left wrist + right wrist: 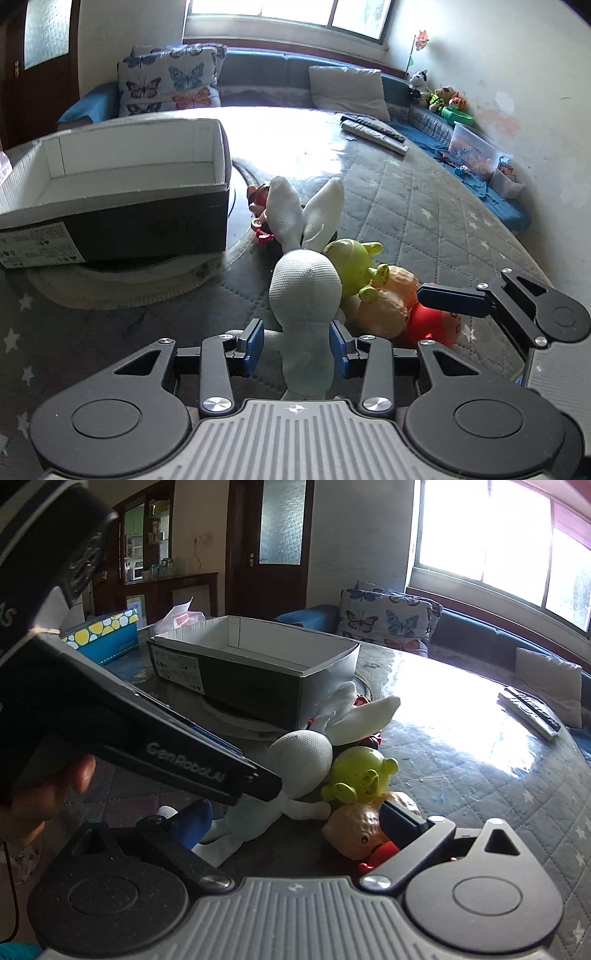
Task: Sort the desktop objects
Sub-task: 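Close the left tool on the white plush bunny's body and lift it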
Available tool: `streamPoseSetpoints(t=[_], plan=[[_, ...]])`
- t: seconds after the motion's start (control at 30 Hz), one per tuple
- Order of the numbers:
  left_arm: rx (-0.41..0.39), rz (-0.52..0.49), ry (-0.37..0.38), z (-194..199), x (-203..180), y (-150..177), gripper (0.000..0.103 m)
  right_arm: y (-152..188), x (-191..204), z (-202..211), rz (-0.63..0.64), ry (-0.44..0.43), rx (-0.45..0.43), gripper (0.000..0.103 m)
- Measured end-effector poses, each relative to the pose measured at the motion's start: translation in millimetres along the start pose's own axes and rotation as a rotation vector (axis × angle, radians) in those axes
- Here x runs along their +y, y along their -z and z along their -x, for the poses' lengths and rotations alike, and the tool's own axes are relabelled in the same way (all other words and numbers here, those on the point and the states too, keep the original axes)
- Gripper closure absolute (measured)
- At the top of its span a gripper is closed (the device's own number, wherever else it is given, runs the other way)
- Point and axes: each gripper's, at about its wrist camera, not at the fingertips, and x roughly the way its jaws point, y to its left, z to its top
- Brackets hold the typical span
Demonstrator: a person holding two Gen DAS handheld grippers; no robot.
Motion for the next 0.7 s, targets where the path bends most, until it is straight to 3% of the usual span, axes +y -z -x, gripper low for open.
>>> streamPoseSetpoints(t=[0.2, 0.43, 0.7], plan=[[0.026, 0.023, 0.034, -7, 5, -2, 0.064, -2, 1, -5, 0.014, -0.021, 0.011, 0.009], [0.026, 0.016, 0.079, -8, 9, -5, 0.078, -5, 9, -13, 0.042, -0.045, 0.023, 0.015], [0.042, 0.073, 0.108, -12, 18, -7, 0.075, -5, 18, -25, 0.058, -0.070, 0.057, 0.022]])
